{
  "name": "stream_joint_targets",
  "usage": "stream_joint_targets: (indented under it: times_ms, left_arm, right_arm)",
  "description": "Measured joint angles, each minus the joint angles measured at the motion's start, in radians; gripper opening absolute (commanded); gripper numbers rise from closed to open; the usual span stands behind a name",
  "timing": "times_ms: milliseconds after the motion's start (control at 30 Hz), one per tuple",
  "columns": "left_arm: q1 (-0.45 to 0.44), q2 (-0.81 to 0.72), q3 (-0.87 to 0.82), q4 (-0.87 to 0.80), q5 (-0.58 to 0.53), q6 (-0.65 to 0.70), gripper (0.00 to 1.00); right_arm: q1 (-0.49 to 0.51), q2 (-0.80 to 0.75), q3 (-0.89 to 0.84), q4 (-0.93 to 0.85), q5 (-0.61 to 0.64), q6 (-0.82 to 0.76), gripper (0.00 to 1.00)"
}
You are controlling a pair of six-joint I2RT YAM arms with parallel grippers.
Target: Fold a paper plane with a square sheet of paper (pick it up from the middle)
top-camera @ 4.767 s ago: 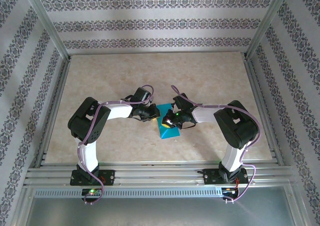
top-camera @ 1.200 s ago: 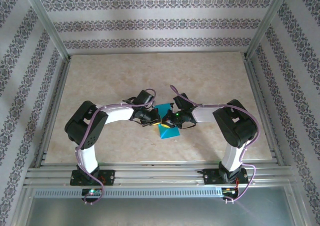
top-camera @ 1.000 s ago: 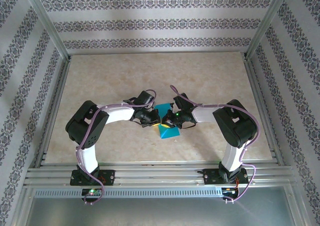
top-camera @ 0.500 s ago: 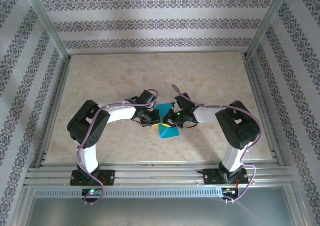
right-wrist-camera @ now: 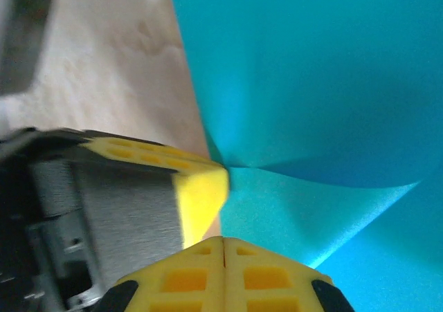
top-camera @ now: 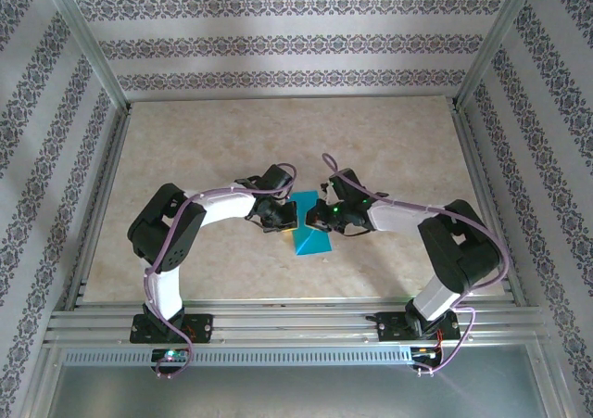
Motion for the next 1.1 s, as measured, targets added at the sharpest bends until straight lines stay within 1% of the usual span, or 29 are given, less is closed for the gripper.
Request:
stream_joint_targets:
  times_ms: [367, 700, 933, 1100]
  left_arm:
    - [-0.002, 0.021, 0.042, -0.055, -0.008, 0.017, 0.00]
    - [-0.007, 0.037, 0.078, -0.105, -0.031, 0.033, 0.00]
    - [-0.013, 0.046, 0.098, -0.129, -0.040, 0.044, 0.00]
    - [-0.018, 0.050, 0.105, -0.138, -0.047, 0.052, 0.00]
  right_arm:
    - [0.009, 0.050, -0.033, 0.002, 0.045, 0.002, 0.00]
    - [-0.003, 0.033, -0.082, 0.080, 0.032, 0.031, 0.00]
    - [-0.003, 0.023, -0.051, 0.065, 0.032, 0.027, 0.00]
    - [-0.010, 0.058, -0.039, 0.064, 0.033, 0.026, 0.00]
